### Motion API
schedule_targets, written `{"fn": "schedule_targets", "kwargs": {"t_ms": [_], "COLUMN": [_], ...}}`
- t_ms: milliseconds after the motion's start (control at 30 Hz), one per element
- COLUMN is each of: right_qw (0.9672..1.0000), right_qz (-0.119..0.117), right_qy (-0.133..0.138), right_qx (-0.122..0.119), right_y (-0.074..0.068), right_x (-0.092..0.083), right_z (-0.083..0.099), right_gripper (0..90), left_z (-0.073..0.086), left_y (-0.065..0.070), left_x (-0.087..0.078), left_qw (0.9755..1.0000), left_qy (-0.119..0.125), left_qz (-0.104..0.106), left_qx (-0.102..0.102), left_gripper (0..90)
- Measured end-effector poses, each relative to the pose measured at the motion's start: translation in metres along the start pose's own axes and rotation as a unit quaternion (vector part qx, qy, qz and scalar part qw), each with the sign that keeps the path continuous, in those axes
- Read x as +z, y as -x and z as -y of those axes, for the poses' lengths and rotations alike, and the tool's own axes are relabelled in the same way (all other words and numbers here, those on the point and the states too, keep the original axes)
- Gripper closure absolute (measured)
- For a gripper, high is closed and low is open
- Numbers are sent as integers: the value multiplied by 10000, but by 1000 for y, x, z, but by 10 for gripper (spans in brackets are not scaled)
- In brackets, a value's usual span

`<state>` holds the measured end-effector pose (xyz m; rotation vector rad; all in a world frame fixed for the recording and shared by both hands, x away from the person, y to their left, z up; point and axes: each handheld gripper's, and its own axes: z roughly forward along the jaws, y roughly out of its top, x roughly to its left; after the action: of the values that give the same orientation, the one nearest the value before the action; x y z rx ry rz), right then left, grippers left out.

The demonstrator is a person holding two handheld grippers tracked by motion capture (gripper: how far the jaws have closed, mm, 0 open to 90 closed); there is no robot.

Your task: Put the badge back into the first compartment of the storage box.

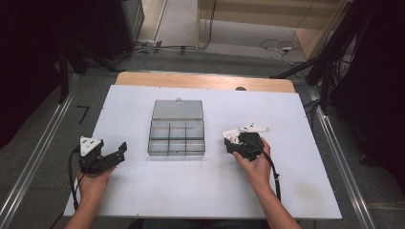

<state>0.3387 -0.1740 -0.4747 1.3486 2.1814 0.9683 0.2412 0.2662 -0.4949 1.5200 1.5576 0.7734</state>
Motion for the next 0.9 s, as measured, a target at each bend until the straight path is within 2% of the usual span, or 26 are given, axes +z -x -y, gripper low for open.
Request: {"fn": "schedule_targets", "kwargs": {"t_ms": [633,900], "right_qw": [9996,9989], "right_qz": [-169,-324], "right_qy": [128,205], "right_qx": [-167,-281], "right_y": [-17,-32], "right_x": [-7,-9], "right_z": [-8,-15], "right_gripper": [310,310], "left_z": [0,0], "left_y": [0,0], "left_x": [0,0], "left_qw": [10000,10000], "left_qy": [-4,-6], "left_qz": [4,6], "left_qx": [1,0], "left_gripper": [155,155]}}
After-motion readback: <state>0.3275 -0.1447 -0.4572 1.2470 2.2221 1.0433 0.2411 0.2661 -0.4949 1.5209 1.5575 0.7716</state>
